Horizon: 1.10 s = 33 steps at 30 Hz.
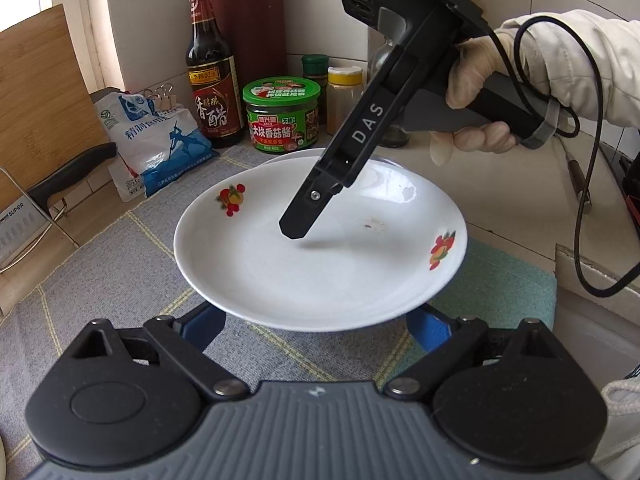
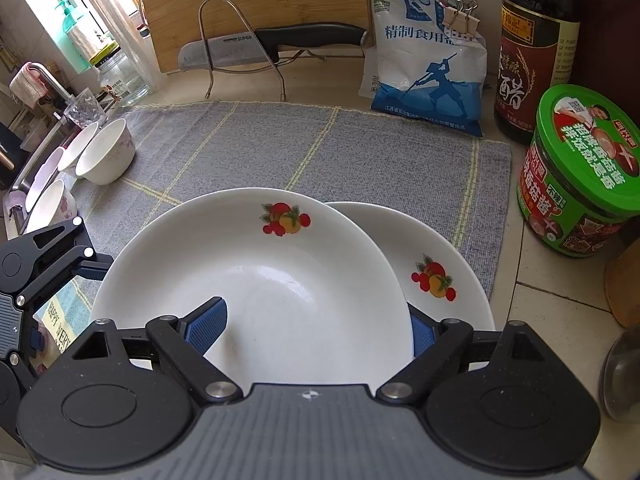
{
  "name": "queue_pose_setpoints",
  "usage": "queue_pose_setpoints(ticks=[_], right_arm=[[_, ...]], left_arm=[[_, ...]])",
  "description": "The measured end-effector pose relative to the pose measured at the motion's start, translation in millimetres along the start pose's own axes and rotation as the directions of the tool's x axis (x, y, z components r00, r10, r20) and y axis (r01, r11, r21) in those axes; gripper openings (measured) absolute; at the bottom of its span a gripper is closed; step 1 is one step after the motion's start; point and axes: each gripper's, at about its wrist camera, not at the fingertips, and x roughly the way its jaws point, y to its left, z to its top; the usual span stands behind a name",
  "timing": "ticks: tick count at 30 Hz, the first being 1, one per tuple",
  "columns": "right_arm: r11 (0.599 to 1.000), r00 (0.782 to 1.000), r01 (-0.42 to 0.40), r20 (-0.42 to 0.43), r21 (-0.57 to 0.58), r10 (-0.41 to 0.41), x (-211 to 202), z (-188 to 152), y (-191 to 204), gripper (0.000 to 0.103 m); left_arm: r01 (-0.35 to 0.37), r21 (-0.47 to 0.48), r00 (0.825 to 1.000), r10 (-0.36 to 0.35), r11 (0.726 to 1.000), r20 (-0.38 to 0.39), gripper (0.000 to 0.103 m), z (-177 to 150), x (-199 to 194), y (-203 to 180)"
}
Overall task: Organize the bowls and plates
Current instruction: 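Lower the flower plate onto the plate stack with the right tool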
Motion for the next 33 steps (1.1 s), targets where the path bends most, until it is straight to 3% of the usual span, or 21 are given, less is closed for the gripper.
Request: queue_pose_setpoints(ticks=[14, 33], right_arm=[[0.999, 0.999, 0.043, 0.001, 0.034, -0.043, -2, -7, -11, 0.094], [0.995, 0.999, 0.032, 0.011, 0.093, -0.034, -16, -16, -19, 0.096]], left_arm=[[0.028, 0.035, 0.999, -0.027, 0.999, -0.032, 0.096, 5, 22, -1], [0.077, 0.085, 0.996, -0.073, 0.993, -0.049, 0.098, 8, 37, 4]])
